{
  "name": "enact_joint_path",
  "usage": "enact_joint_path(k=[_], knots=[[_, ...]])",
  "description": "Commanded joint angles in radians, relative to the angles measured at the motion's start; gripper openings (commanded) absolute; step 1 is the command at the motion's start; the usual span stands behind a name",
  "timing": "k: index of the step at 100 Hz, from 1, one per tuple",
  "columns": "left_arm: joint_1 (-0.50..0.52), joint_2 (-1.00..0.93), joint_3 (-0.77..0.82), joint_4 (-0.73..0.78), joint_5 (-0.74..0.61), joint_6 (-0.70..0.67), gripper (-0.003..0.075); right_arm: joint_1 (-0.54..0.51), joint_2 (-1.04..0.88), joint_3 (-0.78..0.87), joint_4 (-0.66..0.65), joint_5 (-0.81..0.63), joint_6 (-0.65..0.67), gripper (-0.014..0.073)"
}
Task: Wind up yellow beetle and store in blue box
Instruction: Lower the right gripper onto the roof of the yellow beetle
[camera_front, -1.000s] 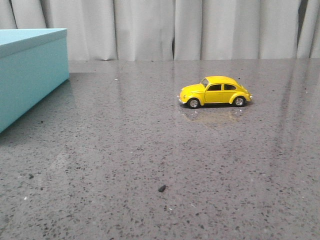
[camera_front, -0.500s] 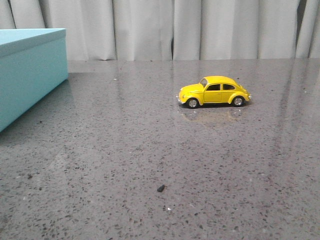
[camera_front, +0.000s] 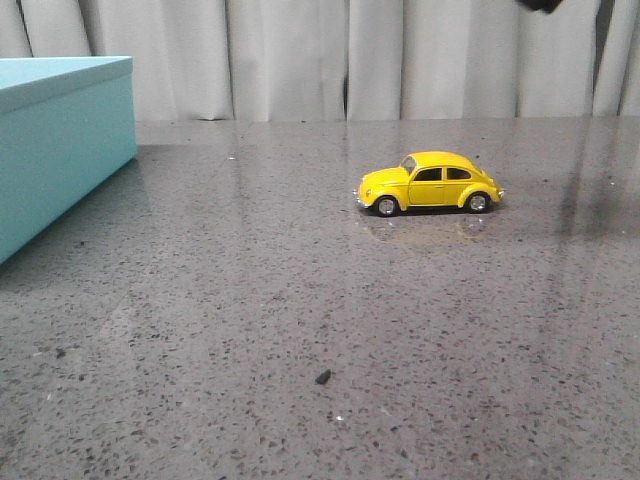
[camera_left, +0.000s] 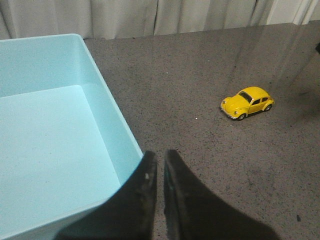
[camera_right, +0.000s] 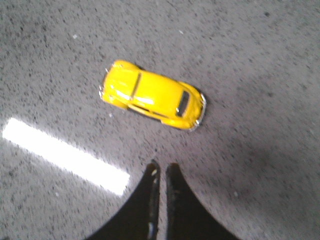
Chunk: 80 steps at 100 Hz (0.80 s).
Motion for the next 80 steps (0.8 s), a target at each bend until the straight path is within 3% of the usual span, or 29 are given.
enact_joint_path(k=[1,19,80], knots=[[-0.007,0.016,-0.035,-0.025,-0.058,0.0,0.0,0.001,0.002,-0.04,0.023,-0.068,0.007,-0.0048],[-0.007,0.016,-0.035,-0.025,-0.065,0.0,0.0,0.013,0.062,-0.04,0.095,-0.073,0.007,-0.0048],[-0.007,0.016,-0.019,-0.025,-0.07,0.0,0.0,0.029,0.203,-0.04,0.104,-0.169,0.009,-0.0048]])
